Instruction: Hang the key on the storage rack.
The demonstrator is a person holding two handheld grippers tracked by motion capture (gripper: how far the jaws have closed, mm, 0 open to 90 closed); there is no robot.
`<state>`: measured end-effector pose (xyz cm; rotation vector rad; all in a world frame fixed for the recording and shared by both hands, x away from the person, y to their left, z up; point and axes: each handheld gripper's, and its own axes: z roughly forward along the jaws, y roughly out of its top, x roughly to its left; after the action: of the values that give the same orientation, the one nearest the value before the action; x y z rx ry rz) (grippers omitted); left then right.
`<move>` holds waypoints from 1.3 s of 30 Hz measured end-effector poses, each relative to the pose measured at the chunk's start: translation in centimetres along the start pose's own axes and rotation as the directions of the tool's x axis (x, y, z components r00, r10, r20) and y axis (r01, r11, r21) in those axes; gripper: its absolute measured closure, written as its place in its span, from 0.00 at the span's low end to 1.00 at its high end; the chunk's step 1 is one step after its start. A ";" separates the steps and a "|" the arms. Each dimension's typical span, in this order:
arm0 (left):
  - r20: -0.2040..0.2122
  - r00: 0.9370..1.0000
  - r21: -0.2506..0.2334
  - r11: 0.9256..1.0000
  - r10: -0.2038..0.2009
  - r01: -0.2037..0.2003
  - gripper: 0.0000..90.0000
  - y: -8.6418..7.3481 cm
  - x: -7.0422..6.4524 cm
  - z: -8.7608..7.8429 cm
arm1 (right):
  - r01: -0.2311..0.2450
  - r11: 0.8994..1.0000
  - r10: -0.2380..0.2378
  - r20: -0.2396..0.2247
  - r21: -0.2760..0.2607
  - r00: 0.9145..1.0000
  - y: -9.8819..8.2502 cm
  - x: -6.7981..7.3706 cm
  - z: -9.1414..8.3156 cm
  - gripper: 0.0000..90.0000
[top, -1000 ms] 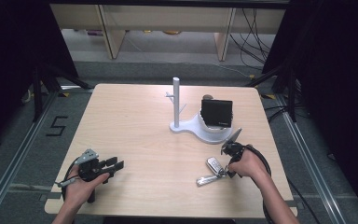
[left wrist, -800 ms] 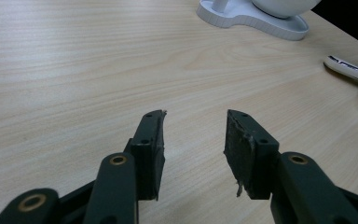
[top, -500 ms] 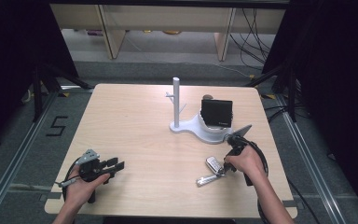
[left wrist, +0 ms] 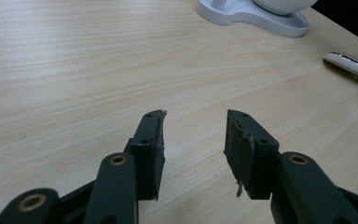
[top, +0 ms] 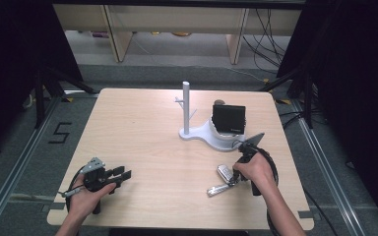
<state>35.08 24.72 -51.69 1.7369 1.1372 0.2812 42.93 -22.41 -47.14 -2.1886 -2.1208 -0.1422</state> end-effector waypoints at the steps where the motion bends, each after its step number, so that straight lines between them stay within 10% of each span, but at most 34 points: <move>1: 0.000 1.000 0.001 1.000 0.000 0.000 0.63 0.0 0.0 0.0 | -0.011 1.000 0.011 0.005 -0.010 1.000 -0.1 0.1 0.1 0.65; 14: -0.001 1.000 0.007 1.000 0.004 -0.004 0.63 0.0 0.1 0.0 | -0.139 0.989 0.139 -0.009 0.040 0.990 -0.2 0.8 0.0 0.66; 21: -0.004 1.000 0.009 1.000 0.008 -0.008 0.63 -0.1 0.0 0.1 | -0.114 0.991 0.114 -0.006 0.074 0.993 -0.4 0.7 -0.1 0.65; 23: -0.005 1.000 0.009 1.000 0.004 -0.004 0.63 -0.1 0.0 0.0 | -0.177 0.981 0.179 -0.010 0.081 0.984 -0.2 1.1 -0.3 0.65; 24: -0.005 1.000 0.009 1.000 0.004 -0.004 0.63 -0.1 0.0 0.0 | -0.128 0.990 0.129 -0.007 0.054 0.992 -0.3 0.6 -0.1 0.65; 39: 0.010 1.000 0.009 1.000 0.010 -0.010 0.63 -0.2 0.1 0.2 | -0.235 0.972 0.234 0.013 0.031 0.972 0.1 0.9 0.4 0.62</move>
<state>35.12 24.65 -52.01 1.7510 1.1246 0.2734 43.03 -21.48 -47.39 -2.4018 -1.8350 -0.0800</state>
